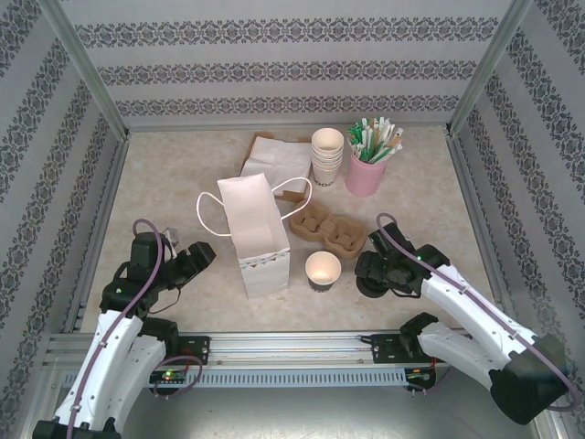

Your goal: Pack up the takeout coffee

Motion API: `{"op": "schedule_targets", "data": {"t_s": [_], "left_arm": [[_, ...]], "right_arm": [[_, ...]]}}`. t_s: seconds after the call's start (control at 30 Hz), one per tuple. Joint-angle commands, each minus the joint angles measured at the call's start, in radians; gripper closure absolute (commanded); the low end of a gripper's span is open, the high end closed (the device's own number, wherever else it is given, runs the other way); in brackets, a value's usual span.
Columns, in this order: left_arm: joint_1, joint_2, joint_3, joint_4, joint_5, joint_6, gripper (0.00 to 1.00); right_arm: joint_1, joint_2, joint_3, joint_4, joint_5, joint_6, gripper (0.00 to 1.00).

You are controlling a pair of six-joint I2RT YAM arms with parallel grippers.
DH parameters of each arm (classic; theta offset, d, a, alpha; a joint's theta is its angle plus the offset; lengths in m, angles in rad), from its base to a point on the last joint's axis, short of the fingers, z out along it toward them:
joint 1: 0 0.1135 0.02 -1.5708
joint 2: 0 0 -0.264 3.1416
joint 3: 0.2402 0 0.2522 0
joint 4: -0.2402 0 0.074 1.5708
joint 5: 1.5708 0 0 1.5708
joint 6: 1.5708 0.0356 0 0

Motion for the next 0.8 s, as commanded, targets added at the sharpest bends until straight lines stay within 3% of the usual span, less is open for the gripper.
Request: {"op": "schedule_targets", "data": {"t_s": [0.0, 0.77], "left_arm": [[-0.013, -0.009, -0.012, -0.033, -0.006, 0.012, 0.24], [-0.013, -0.022, -0.021, -0.036, -0.019, -0.006, 0.24]], "right_arm": [[-0.007, 0.011, -0.021, 0.02, -0.005, -0.015, 0.12], [-0.005, 0.025, -0.04, 0.03, 0.021, -0.026, 0.23]]}}
